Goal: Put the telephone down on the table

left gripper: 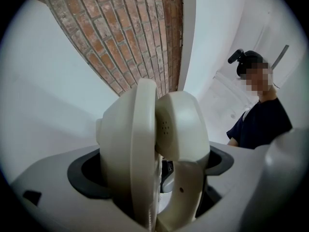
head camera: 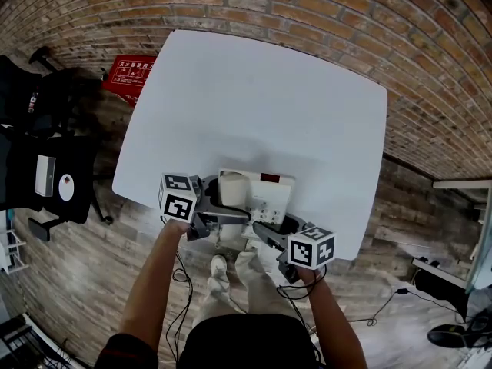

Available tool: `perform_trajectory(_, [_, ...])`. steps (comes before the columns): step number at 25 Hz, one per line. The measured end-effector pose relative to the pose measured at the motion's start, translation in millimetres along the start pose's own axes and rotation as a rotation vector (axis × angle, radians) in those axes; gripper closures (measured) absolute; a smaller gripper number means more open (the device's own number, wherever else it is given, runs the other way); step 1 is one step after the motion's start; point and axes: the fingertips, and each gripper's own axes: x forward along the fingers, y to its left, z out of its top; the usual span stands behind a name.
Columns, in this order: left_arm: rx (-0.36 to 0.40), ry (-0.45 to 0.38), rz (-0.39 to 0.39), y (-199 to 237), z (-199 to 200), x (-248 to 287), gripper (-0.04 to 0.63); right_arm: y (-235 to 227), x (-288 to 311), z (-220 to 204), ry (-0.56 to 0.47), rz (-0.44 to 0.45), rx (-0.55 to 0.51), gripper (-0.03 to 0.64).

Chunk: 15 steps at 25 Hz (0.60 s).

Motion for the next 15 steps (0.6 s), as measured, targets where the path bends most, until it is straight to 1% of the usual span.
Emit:
perform_trajectory(3, [0.015, -0.001, -0.003, -0.9, -0.5, -0.9, 0.048, -0.3, 0.5, -0.8, 0.004, 0.003, -0.001, 0.34])
perform_trajectory(9, [0.013, 0.007, -0.003, -0.4, -1.8, -2.5, 0.057, -2.4, -1.0, 0.5, 0.008, 0.009, -0.012, 0.339])
perform_trajectory(12, [0.031, 0.026, -0.012, -2.5, -2.2, -4.6, 0.094, -3.6, -3.3, 3.2, 0.004, 0.009, -0.035, 0.336])
perform_trajectory(15, [0.04, 0.031, -0.019, -3.7, -2.7, -7.0, 0.117, -4.5, -4.9, 5.1, 0.007, 0.012, -0.055, 0.334])
